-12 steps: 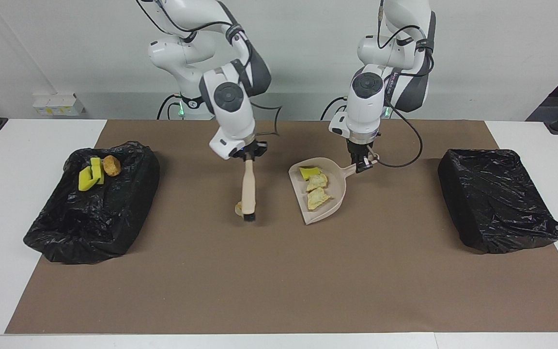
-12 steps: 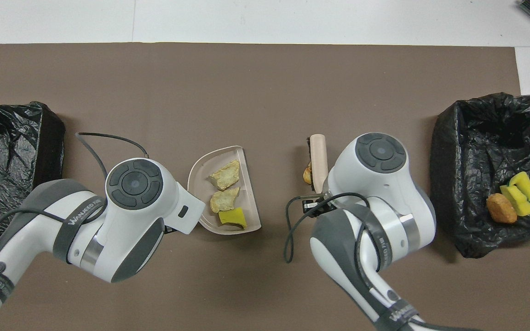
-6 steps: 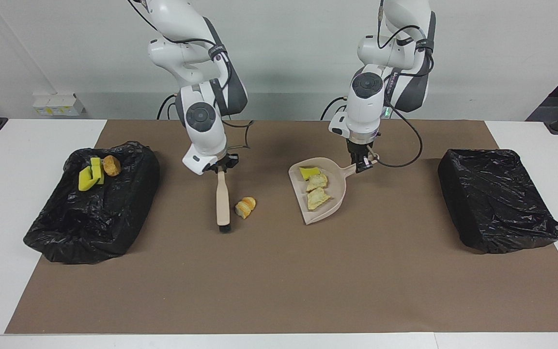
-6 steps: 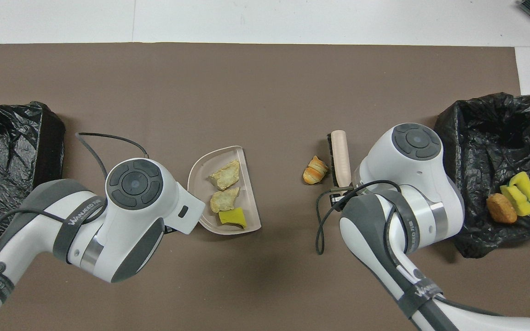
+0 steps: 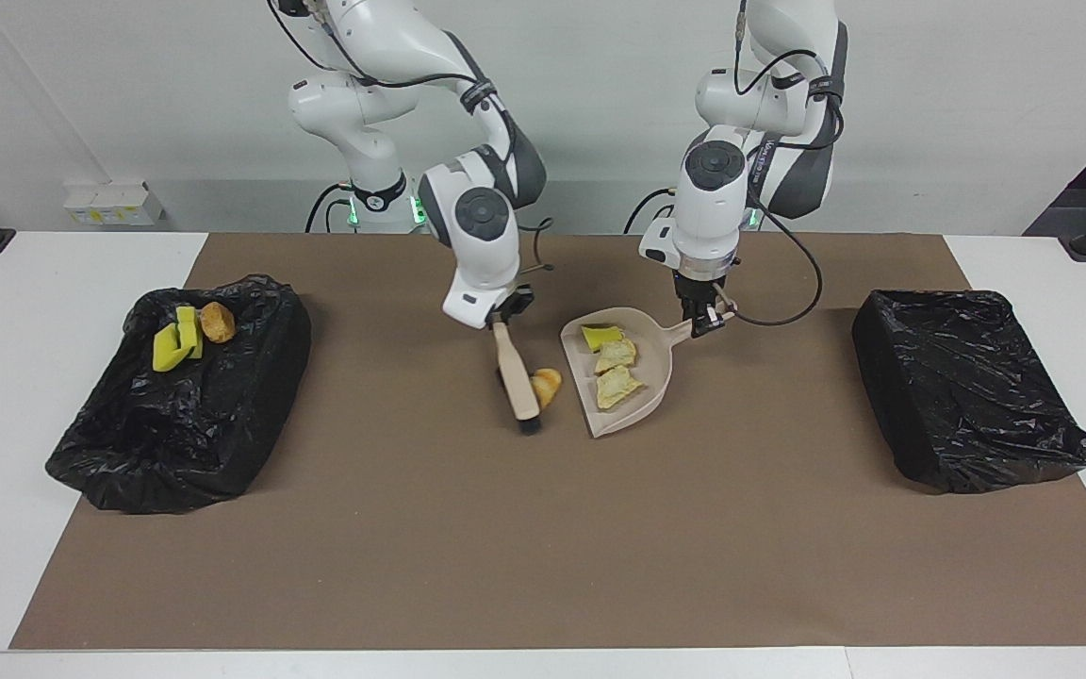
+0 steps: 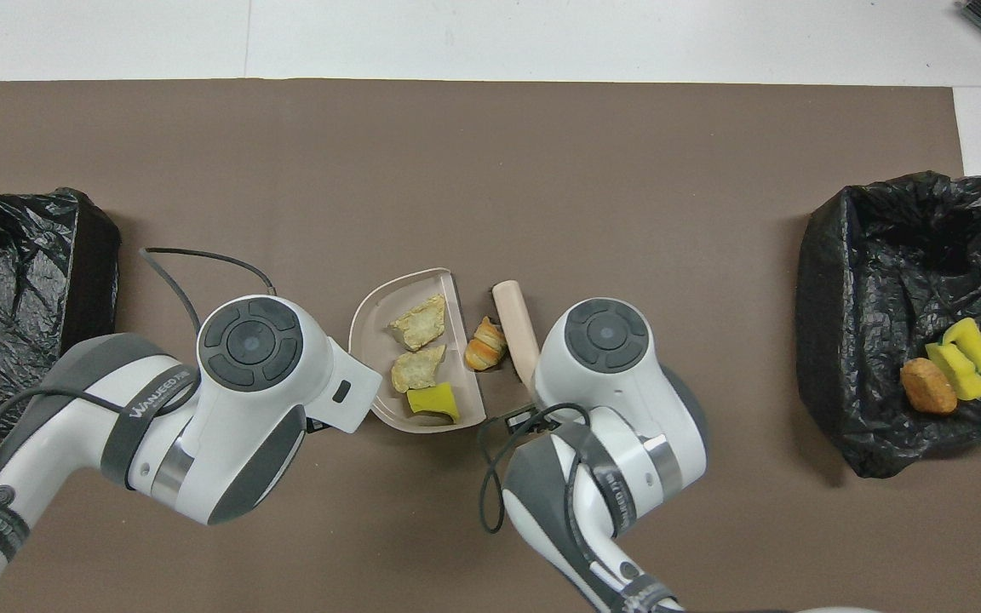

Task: Sweep and dump trash in bin
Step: 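Sweep the last potato chunk into the dustpan with the right gripper's brush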

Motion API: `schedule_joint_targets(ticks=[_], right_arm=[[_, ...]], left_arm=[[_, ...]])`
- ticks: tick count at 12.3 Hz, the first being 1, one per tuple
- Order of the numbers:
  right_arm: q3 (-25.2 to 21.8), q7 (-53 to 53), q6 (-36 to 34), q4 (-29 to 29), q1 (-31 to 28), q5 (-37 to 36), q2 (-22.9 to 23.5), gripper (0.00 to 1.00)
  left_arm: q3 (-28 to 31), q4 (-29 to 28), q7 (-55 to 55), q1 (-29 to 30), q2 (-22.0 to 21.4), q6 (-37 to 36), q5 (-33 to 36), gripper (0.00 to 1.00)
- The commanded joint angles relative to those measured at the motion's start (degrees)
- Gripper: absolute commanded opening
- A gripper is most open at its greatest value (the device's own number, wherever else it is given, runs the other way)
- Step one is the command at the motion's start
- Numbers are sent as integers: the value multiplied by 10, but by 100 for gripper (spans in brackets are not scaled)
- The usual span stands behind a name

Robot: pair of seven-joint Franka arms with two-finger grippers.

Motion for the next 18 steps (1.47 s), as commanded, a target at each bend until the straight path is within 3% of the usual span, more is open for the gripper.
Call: schedule_joint_targets(ticks=[1, 4, 12, 16, 18], right_arm=[[1, 0, 17, 15, 24, 76, 9, 0], [1, -6, 13, 23, 35, 110, 4, 0], [-7, 7, -115, 26, -16, 56, -76, 0], [1, 106, -123, 0, -5, 15, -105, 0], [1, 166, -106, -37, 31, 15, -133, 0]], left_arm=[[0, -16, -40, -4, -6, 28, -7, 0], [1, -16, -47, -3, -6, 28, -34, 0], [1, -11, -77, 3, -4, 29, -51, 0], [3, -3, -118, 29, -1, 32, -71, 0], [3, 6, -123, 54, -6, 31, -80, 0]])
